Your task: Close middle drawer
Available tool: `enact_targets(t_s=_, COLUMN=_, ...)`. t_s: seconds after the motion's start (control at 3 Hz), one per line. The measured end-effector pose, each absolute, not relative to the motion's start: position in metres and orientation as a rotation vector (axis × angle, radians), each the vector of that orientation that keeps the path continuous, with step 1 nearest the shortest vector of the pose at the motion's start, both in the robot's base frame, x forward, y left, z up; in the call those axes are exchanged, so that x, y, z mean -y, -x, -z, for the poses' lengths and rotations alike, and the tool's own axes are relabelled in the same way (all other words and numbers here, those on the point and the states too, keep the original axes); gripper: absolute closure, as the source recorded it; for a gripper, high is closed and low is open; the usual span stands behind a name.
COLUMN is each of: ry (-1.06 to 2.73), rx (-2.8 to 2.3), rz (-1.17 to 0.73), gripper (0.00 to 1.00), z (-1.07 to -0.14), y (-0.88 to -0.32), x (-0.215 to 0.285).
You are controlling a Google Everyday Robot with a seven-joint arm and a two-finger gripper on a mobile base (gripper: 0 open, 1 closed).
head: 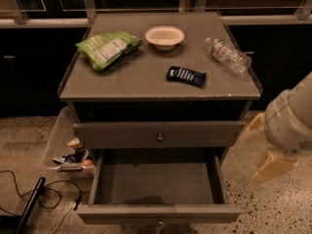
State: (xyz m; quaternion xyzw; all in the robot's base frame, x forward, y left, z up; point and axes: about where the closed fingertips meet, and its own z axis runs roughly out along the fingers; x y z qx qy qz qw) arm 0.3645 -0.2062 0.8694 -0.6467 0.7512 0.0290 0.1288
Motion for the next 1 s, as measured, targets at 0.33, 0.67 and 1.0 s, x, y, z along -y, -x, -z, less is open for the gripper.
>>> enact_targets(t_s=0.33, ry=1.930, rx=-2.189, rz=-0.189, gripper=0.65, z=-0.801, y=-0.328, x=0.212)
enact_targets(t_s=0.67, ry=1.964, rx=-2.200, rz=-0.218, gripper=0.88, z=-0.777, y=-0.312, x=0.215)
enact_targets(t_s=1.0, ry=1.964, rx=-2.200, rz=-0.218, gripper=1.00, z=-0.777, y=-0.312, x=0.215)
